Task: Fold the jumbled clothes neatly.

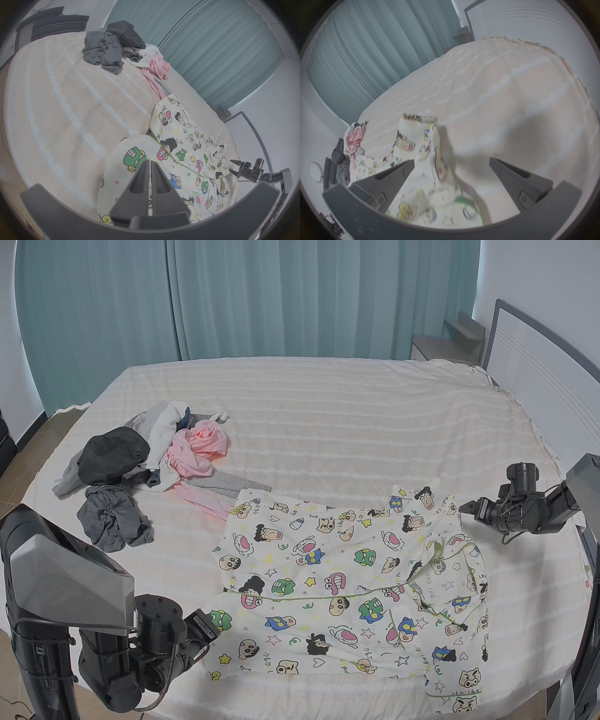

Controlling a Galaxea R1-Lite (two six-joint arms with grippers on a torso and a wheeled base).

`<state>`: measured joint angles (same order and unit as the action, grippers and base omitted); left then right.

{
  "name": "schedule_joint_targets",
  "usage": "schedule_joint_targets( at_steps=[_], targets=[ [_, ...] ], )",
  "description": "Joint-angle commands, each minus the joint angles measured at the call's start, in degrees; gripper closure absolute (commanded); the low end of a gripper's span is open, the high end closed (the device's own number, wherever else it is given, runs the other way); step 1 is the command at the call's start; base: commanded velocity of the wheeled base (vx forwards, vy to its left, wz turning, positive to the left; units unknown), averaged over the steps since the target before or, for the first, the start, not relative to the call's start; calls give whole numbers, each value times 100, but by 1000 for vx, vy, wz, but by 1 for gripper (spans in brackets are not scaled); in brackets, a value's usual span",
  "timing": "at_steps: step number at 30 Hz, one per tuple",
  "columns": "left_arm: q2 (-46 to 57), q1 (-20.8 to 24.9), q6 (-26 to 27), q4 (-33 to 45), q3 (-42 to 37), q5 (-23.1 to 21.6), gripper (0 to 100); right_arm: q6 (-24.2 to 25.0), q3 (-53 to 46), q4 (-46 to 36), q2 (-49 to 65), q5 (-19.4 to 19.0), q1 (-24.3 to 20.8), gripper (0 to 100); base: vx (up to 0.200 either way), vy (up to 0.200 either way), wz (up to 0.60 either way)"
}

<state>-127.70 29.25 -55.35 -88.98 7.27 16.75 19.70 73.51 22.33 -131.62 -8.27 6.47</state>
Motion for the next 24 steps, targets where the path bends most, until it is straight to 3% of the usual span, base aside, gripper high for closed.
schedule_joint_targets(
  at_steps=[1,2,6,10,24],
  targets=[
    [-18,283,-47,-102,-41,-5,100,87,-2288,799,1675,-439,249,0,-200,0,0],
    [-18,283,-47,-102,-41,-5,100,87,-2288,799,1675,-439,249,0,-200,0,0],
    [-45,407,-161,-102,-23,-14,100,289,-4020,1792,2352,-509,188,0,-200,0,0],
    [-45,398,-152,-102,29,-49,100,280,-4591,2381,2492,-545,223,0,-200,0,0],
    [-317,407,-240,144,3,-49,100,280,-5778,3497,2712,-703,276,0,0,0,0]
  ],
)
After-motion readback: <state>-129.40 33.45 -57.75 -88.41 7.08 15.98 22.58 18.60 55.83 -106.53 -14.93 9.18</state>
